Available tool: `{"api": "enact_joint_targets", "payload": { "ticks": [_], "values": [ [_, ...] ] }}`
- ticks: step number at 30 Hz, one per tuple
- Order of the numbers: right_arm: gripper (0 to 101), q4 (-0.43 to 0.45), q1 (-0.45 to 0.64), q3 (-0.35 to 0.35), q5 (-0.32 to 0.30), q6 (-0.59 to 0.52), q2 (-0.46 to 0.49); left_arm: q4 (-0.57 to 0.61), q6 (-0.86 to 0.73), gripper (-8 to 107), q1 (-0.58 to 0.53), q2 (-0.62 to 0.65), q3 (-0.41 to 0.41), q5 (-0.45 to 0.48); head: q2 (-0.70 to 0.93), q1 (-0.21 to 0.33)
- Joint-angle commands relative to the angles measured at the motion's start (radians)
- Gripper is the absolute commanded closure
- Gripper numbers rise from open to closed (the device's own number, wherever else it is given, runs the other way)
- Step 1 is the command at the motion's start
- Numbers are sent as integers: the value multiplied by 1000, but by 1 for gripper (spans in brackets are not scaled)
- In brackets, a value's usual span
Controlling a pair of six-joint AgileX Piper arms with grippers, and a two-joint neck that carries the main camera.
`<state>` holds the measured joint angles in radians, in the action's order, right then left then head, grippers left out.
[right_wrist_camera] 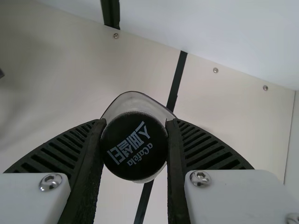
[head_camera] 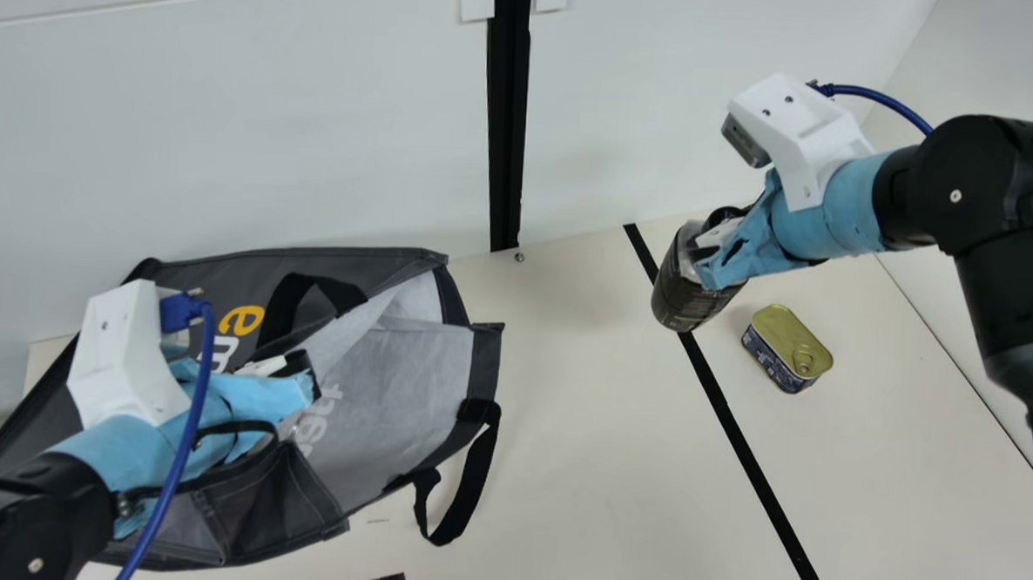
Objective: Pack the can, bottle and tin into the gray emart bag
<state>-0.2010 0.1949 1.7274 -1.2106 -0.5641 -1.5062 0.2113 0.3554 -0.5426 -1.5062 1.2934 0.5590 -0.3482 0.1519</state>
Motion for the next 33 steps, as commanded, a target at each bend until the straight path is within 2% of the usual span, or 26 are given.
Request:
{"api": "enact_joint_targets", "payload": {
  "ticks": [1,33],
  "values": [
    [101,-1,-6,-13,-3,-4,13,0,0,89,0,0,0,0,-1,23],
    [101,-118,-158,-260,-9,-134,214,0,0,89,0,0,0,0,-1,23]
  ]
}}
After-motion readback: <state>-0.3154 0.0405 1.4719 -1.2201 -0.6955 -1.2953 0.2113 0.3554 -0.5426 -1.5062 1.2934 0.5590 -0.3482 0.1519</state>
